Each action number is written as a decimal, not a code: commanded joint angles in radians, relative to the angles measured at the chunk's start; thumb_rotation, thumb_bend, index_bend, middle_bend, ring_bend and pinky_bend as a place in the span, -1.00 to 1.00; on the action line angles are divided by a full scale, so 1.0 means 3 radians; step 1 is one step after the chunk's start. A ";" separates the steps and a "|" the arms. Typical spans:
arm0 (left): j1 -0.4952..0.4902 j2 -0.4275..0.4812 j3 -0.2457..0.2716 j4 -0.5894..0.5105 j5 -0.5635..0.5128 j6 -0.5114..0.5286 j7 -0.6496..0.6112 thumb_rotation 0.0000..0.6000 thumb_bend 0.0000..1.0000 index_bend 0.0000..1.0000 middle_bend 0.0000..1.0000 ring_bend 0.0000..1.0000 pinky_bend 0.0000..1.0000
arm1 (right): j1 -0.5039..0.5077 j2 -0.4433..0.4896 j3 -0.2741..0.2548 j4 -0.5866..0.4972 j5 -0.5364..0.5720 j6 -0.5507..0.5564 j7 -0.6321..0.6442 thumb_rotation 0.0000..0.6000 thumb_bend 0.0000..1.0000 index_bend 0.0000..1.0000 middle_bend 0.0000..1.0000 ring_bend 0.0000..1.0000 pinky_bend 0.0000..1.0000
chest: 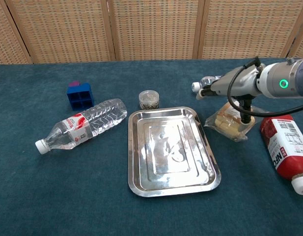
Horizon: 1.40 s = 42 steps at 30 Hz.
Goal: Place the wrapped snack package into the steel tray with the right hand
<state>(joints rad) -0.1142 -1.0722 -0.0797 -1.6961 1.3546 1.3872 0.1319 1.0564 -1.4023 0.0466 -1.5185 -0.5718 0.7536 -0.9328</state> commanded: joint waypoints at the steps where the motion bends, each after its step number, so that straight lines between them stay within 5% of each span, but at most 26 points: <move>1: -0.0002 -0.0001 0.0006 -0.0003 0.0006 0.0000 0.0004 1.00 -1.00 -1.00 -1.00 -1.00 -1.00 | 0.0165 -0.0154 -0.0217 0.0173 0.0360 0.0181 -0.0261 1.00 -1.00 -1.00 -1.00 -1.00 -1.00; 4: -0.0005 -0.0008 0.0013 -0.0004 0.0018 0.0007 0.0017 1.00 -1.00 -1.00 -1.00 -1.00 -1.00 | 0.0154 -0.0217 -0.0239 0.0278 0.0286 0.0199 -0.0191 1.00 -1.00 -0.79 -0.77 -0.87 -0.79; 6: -0.0009 -0.0015 0.0019 -0.0005 0.0017 0.0004 0.0029 1.00 -1.00 -1.00 -1.00 -1.00 -1.00 | 0.0096 -0.0267 -0.0228 0.0364 0.0015 0.0219 -0.0028 1.00 -1.00 -0.39 -0.31 -0.47 -0.32; 8: -0.0012 -0.0019 0.0022 -0.0004 0.0013 0.0000 0.0037 1.00 -1.00 -1.00 -1.00 -1.00 -1.00 | 0.0033 -0.0287 -0.0192 0.0401 -0.0266 0.0233 0.0180 1.00 -0.97 -0.13 -0.05 -0.21 -0.08; 16: -0.0021 -0.0023 0.0029 -0.0017 0.0010 -0.0001 0.0053 1.00 -1.00 -1.00 -1.00 -1.00 -1.00 | 0.0000 -0.0028 0.0033 0.0077 -0.1317 0.0333 0.0819 1.00 -0.82 0.05 0.13 -0.07 0.01; 20: -0.0027 -0.0020 0.0031 -0.0020 0.0011 -0.0003 0.0049 1.00 -1.00 -1.00 -1.00 -1.00 -1.00 | 0.0134 0.0129 0.0201 -0.0203 -0.1629 0.0196 0.1032 1.00 -0.83 0.06 0.13 -0.07 0.01; 24: -0.0032 -0.0014 0.0024 -0.0018 -0.0002 -0.0005 0.0029 1.00 -1.00 -1.00 -1.00 -1.00 -1.00 | 0.0328 0.0118 0.0174 -0.0312 -0.1946 -0.0005 0.0896 1.00 -0.83 0.07 0.13 -0.07 0.01; 30: -0.0043 -0.0003 0.0016 0.0004 -0.0037 -0.0033 -0.0011 1.00 -1.00 -1.00 -1.00 -1.00 -1.00 | 0.0527 -0.0219 0.0049 -0.0065 -0.2413 -0.0197 0.0757 1.00 -0.78 0.08 0.13 -0.07 0.01; 37: -0.0045 0.0020 0.0015 0.0026 -0.0053 -0.0053 -0.0087 1.00 -1.00 -1.00 -1.00 -1.00 -1.00 | 0.0636 -0.0434 0.0069 0.0174 -0.2319 -0.0367 0.0683 1.00 -0.70 0.07 0.07 -0.12 0.01; 40: -0.0042 0.0031 0.0013 0.0036 -0.0060 -0.0055 -0.0120 1.00 -1.00 -1.00 -1.00 -1.00 -1.00 | 0.0692 -0.0402 0.0002 0.0217 -0.2205 -0.0469 0.0445 1.00 -0.87 -0.54 -0.61 -0.69 -0.24; 42: -0.0042 0.0035 0.0011 0.0043 -0.0067 -0.0058 -0.0137 1.00 -1.00 -1.00 -1.00 -1.00 -1.00 | 0.0720 -0.0364 -0.0018 0.0155 -0.2061 -0.0494 0.0297 1.00 -1.00 -0.98 -0.99 -0.99 -0.70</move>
<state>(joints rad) -0.1269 -1.0622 -0.0761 -1.6836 1.3348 1.3702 0.0914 1.2585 -1.5219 0.0529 -1.4637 -1.2333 0.6226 -0.7978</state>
